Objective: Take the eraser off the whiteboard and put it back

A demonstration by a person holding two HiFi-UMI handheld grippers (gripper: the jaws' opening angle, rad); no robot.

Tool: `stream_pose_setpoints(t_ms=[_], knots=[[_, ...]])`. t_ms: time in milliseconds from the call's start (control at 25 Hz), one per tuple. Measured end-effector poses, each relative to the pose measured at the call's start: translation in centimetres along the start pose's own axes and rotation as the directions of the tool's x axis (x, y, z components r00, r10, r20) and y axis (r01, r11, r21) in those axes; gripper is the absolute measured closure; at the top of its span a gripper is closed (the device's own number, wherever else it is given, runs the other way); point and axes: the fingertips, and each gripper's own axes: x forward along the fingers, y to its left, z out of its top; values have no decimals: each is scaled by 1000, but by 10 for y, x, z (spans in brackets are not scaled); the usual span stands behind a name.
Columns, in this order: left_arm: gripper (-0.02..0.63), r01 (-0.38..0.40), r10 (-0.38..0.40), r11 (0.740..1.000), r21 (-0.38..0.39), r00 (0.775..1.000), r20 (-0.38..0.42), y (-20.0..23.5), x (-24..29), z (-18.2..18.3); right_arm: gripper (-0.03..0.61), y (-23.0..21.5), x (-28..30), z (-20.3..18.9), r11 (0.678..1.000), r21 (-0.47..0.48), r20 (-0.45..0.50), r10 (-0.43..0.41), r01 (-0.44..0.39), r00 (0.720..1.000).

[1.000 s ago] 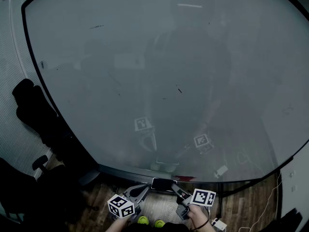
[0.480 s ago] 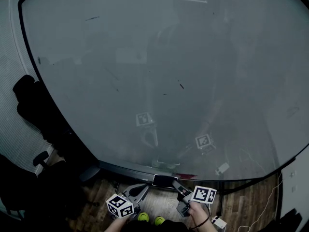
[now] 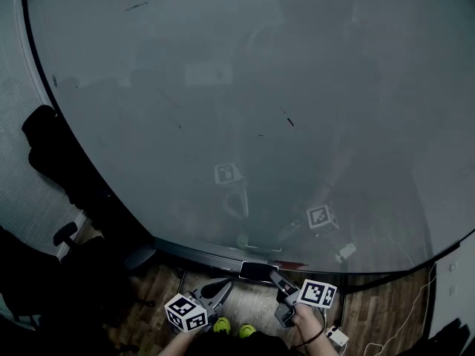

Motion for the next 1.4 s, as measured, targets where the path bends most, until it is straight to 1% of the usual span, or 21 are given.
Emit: stream_pose_setpoints(t_ms=[280,640,960,1400], knots=[[607,-17,17,1000,-12,1000,-9,1,-5,-5,411,-8,3,-3,1000,14,-8,-10,10,1000],[607,-33,33,999,-26,999,2,3,-10,-4,411,-18,10,-3,999,34,-9,-23,23,1000],[607,-49,49,998,-39,999,-2,6,-19,-6,411,-33,16,-6,997,53,-17,-50,51,999],[607,-88,88,995,-55,996,-15,8,-37,-15,411,-46,26,-12,996,69,-30,-61,63,998]])
